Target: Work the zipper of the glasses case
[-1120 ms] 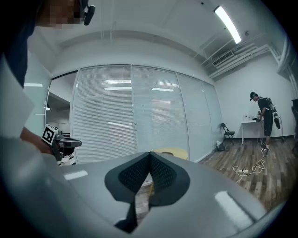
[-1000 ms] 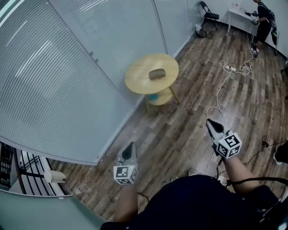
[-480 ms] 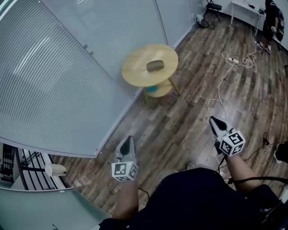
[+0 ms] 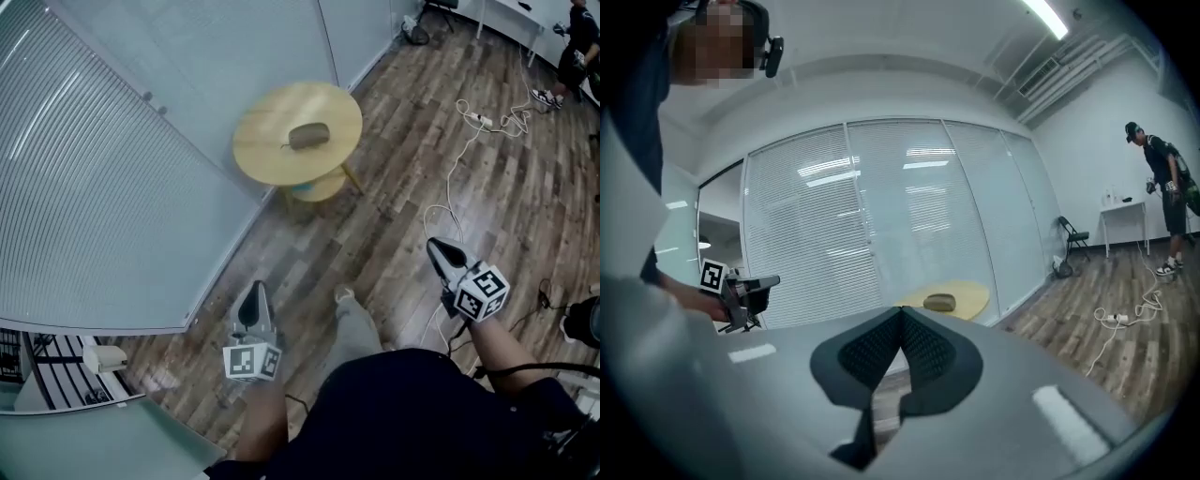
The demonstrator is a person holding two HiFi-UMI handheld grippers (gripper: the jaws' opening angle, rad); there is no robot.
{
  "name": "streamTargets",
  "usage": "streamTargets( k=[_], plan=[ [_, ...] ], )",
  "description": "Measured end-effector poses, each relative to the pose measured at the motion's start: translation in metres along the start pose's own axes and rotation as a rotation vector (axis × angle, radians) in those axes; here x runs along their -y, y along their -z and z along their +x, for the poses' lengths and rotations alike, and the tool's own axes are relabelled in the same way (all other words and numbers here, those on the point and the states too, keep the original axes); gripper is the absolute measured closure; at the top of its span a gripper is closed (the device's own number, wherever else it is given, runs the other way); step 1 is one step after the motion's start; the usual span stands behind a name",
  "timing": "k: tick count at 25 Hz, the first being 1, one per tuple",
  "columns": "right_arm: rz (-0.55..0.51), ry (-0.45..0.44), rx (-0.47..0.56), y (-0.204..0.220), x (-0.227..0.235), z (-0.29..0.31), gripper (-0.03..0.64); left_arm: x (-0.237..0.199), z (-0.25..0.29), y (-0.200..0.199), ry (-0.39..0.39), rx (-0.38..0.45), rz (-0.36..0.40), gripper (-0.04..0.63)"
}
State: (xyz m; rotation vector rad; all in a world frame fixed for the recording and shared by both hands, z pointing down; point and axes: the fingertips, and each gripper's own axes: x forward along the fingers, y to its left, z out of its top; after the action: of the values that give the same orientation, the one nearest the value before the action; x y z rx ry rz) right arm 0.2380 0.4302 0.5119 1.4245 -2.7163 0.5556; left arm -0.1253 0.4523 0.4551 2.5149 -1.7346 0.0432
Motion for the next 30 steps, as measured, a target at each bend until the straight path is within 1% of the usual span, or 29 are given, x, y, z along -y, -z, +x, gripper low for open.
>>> streamTargets(
  k=[1,5,7,10,13,15,18,21,24,26,28,30],
  plan=[
    [-0.001,-0.002,0.014,-0.008,0.009,0.014,0.611,-0.009,0.019,0.004,0.006,-0.007,-0.008,0.594],
    [0.071,0.014,0.070,-0.033,0.030,0.077,0.611,-0.045,0.090,0.009,0.041,-0.014,-0.024,0.594],
    [0.060,0.026,0.064,-0.041,0.036,0.110,0.611,-0.064,0.124,0.006,0.058,-0.017,-0.023,0.594],
    [0.051,0.046,0.051,-0.057,0.053,0.159,0.611,-0.096,0.175,0.001,0.072,-0.044,-0.036,0.594],
    [0.048,0.069,0.055,-0.074,0.066,0.200,0.611,-0.126,0.220,-0.005,0.100,-0.060,-0.030,0.594],
    [0.041,0.088,0.058,-0.085,0.074,0.219,0.611,-0.133,0.251,-0.011,0.135,-0.067,-0.030,0.594],
    [0.045,0.096,0.052,-0.097,0.086,0.239,0.611,-0.132,0.296,-0.015,0.186,-0.074,-0.033,0.594],
    [0.032,0.058,0.010,-0.102,0.101,0.264,0.611,-0.135,0.333,-0.019,0.208,-0.062,-0.064,0.594],
    [0.026,0.024,-0.044,-0.096,0.118,0.295,0.611,-0.143,0.356,-0.013,0.214,-0.074,-0.090,0.594],
    [0.025,0.003,-0.062,-0.092,0.134,0.320,0.611,-0.153,0.376,-0.006,0.195,-0.088,-0.087,0.594],
    [0.032,-0.023,-0.090,-0.089,0.150,0.348,0.611,-0.165,0.399,-0.002,0.155,-0.104,-0.086,0.594],
    [0.026,-0.090,-0.127,-0.089,0.161,0.376,0.611,-0.174,0.422,-0.005,0.126,-0.114,-0.075,0.594]
  ],
)
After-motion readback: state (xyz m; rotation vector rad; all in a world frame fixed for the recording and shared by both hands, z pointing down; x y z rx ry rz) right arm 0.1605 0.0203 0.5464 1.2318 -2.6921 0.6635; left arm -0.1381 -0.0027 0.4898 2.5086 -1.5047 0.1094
